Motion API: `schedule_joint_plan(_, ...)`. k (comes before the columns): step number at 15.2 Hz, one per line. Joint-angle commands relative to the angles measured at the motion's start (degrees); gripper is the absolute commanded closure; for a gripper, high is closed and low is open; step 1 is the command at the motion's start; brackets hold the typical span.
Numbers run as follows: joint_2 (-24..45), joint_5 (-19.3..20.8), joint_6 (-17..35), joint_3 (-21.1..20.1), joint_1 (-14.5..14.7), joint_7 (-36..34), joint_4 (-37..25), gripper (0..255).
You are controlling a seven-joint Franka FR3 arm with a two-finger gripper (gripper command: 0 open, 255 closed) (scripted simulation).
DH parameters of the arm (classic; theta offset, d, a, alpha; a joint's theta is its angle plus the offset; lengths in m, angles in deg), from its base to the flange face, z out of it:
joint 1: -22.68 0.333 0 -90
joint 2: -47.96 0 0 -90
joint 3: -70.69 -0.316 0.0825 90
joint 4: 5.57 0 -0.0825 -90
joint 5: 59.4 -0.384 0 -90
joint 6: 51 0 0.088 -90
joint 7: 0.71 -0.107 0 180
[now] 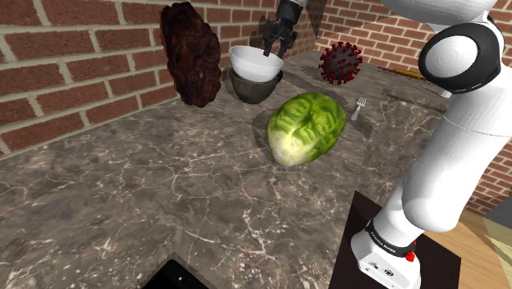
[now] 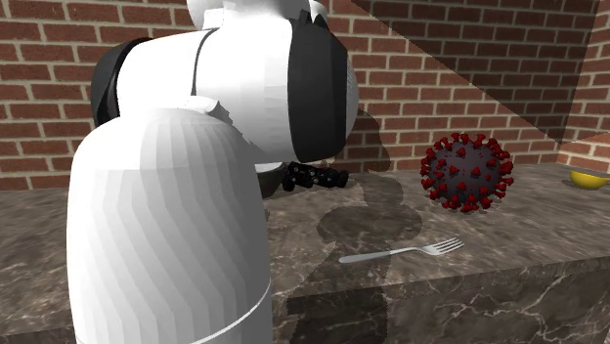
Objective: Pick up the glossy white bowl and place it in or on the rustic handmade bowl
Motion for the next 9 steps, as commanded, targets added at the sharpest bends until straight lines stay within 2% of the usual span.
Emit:
schedule_joint_plan(1,0.0,0.0,0.0,0.0,0.0,0.0,0.0,0)
schedule_joint_plan(4,0.0,0.0,0.0,0.0,0.0,0.0,0.0,0)
schedule_joint_plan(8,4.8,-1.9,-9.7,1.0,-2.0,-0.2,-14.1,0)
schedule_joint_plan(9,4.8,-1.9,-9.7,0.9,-2.0,-0.2,-14.1,0)
